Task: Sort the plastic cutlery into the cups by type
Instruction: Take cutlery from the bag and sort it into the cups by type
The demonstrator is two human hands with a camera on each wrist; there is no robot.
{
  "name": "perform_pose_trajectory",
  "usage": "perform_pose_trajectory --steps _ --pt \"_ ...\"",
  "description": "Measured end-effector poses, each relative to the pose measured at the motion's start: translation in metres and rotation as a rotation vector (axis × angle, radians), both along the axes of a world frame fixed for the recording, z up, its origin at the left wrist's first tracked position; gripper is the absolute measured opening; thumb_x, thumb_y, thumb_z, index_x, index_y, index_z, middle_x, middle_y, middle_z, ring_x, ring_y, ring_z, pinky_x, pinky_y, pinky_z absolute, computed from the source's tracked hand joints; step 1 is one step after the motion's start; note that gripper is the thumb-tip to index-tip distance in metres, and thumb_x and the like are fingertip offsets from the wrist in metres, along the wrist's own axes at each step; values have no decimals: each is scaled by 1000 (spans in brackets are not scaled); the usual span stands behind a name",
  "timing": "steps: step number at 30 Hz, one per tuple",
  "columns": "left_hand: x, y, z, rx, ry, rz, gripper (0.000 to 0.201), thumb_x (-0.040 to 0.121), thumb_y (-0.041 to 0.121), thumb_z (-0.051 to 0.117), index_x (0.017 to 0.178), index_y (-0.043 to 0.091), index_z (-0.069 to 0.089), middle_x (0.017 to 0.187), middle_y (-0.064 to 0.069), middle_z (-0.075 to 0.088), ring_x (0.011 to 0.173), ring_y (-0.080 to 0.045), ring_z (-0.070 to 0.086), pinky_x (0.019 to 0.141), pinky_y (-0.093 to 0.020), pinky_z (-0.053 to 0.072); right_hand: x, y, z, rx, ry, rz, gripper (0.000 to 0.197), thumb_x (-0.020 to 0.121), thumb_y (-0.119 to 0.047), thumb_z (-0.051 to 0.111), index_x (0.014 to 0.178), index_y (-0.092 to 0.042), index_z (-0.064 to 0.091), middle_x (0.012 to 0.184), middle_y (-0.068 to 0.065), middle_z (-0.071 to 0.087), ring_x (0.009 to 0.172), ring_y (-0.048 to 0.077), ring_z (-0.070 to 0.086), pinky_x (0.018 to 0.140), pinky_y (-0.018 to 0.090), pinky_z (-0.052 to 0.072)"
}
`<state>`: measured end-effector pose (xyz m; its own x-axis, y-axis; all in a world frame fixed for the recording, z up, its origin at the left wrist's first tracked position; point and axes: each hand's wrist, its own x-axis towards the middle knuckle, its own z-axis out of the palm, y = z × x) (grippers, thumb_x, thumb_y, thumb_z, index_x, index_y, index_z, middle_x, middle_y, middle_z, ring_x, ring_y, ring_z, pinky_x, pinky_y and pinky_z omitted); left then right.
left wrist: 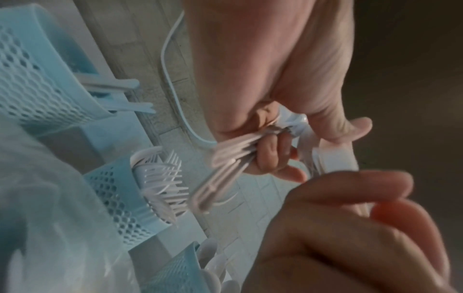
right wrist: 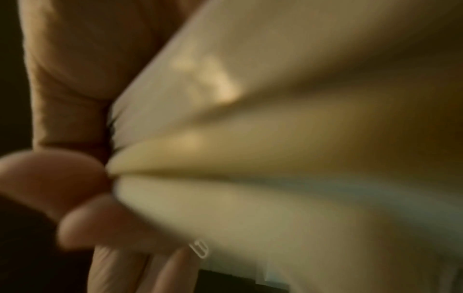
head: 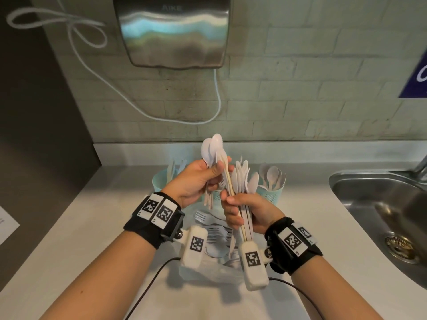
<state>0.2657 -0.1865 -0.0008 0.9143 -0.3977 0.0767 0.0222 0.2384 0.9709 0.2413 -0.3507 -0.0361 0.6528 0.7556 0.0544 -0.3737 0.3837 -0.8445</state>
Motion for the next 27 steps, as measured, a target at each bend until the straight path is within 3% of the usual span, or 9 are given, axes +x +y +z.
perform_pose_trajectory --steps 2,5,6,11,14,17,21,24,27 --pt "-3 -1 -1 28 -4 -73 67 52 56 80 100 11 64 64 2 66 49 -6 48 47 -15 36 0 1 1 20 2 -5 24 68 -21 79 85 -11 67 54 -1 51 39 10 49 44 21 44" --pt "-9 -4 -2 92 -9 -107 39 62 49 71 77 13 65 52 2 57 45 -5 50 48 -15 37 1 1 4 49 -10 -6 23 69 -22 78 86 -11 66 54 -1 51 40 9 49 45 21 44" --pt "-9 -5 -2 99 -4 -88 34 67 45 67 76 12 64 50 3 56 44 -5 47 48 -15 36 2 0 4 47 -14 -12 24 69 -22 78 87 -11 66 54 -1 50 40 9 49 45 21 44" --pt "1 -11 2 42 22 42 46 78 40 56 101 0 57 51 4 41 49 -11 33 51 -19 32 2 -11 2 -7 5 -50 34 68 -21 78 97 -8 66 55 -1 47 39 10 47 45 22 43" --pt "11 -22 14 -19 2 138 34 86 37 52 90 4 60 62 -1 48 49 -7 37 47 -15 37 -2 -24 2 -53 35 -115 25 77 -9 64 103 -6 64 54 -2 46 39 8 46 45 21 42" --pt "23 -40 29 -77 -10 243 25 98 27 44 84 10 56 72 -4 56 52 -8 44 50 -19 41 -6 -43 3 -96 56 -209 27 81 -5 48 102 -5 64 54 -1 43 38 9 43 44 21 40" --pt "42 -68 46 -159 3 368 25 100 25 42 80 15 53 65 2 57 61 -9 50 59 -23 39 -11 -75 5 -112 53 -333 22 79 -3 50 87 -7 70 54 1 42 38 11 42 43 22 40" --pt "53 -99 47 -39 -47 418 24 101 26 38 81 19 49 73 3 56 70 -8 54 66 -26 40 -14 -100 8 -108 54 -428 16 77 -3 50 86 -6 63 55 2 42 38 12 41 43 23 39" --pt "60 -134 37 29 -91 369 26 102 23 34 79 17 44 66 0 47 62 -13 49 65 -28 42 -16 -119 10 -106 35 -475 14 77 -3 49 87 -6 58 54 2 41 38 12 41 43 23 37"
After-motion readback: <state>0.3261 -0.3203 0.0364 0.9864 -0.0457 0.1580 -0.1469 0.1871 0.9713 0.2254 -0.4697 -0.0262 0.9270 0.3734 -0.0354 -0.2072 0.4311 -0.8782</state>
